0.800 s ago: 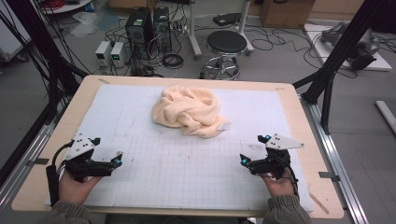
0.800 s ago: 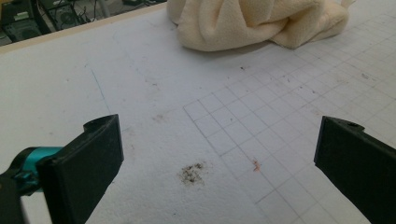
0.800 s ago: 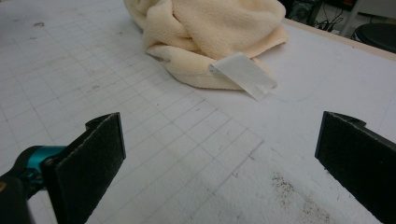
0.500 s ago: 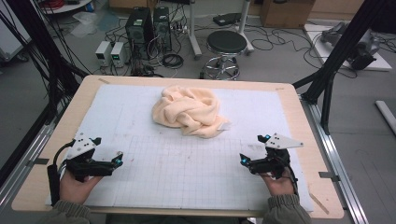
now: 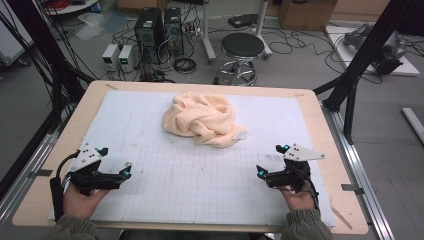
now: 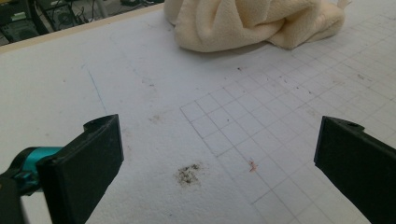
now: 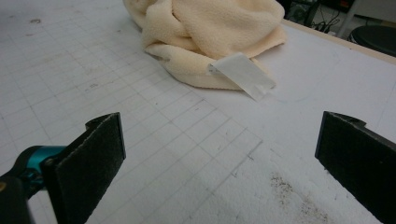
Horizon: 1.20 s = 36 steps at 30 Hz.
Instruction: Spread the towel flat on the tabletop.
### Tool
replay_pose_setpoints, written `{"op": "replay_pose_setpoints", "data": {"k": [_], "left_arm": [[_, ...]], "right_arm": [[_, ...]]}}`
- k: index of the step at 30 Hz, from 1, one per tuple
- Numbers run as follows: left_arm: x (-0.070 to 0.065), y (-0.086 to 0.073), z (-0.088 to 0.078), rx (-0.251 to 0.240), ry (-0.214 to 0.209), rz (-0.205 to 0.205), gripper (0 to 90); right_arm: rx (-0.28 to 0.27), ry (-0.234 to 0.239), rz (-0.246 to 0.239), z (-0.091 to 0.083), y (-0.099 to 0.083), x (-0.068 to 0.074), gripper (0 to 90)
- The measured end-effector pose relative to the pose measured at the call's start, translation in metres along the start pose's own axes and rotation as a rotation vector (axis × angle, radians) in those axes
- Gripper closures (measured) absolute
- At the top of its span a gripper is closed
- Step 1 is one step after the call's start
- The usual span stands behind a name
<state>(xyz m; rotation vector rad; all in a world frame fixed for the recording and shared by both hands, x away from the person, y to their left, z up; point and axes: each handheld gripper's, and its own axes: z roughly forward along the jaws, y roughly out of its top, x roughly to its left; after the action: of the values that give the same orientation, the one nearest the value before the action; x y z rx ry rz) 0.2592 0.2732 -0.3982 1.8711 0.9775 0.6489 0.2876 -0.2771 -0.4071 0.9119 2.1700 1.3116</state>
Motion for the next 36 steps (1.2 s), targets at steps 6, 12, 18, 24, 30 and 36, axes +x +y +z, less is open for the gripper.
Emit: {"op": "replay_pose_setpoints", "data": {"k": [6, 12, 18, 24, 30, 36], "left_arm": [[-0.001, 0.000, 0.001, 0.000, -0.004, 0.000, 1.8], [0.000, 0.000, 0.002, 0.003, -0.006, -0.005, 1.8], [-0.001, 0.002, 0.005, 0.005, -0.017, -0.010, 1.8], [-0.004, 0.010, 0.012, -0.021, -0.050, -0.023, 6.2], [-0.011, 0.030, 0.028, -0.043, -0.100, 0.011, 13.5], [-0.013, 0.052, 0.056, -0.066, -0.121, 0.010, 19.8]], "right_arm": [[0.003, 0.005, 0.004, 0.001, 0.000, -0.001, 0.7], [0.001, -0.001, 0.000, 0.002, 0.000, 0.000, 0.7], [-0.019, -0.012, 0.004, 0.003, 0.004, -0.002, 0.8], [-0.032, -0.009, -0.006, 0.009, 0.018, -0.005, 0.8], [-0.052, 0.010, -0.057, 0.027, 0.053, -0.007, 4.5], [-0.048, 0.043, -0.070, 0.050, 0.079, -0.008, 6.1]]}}
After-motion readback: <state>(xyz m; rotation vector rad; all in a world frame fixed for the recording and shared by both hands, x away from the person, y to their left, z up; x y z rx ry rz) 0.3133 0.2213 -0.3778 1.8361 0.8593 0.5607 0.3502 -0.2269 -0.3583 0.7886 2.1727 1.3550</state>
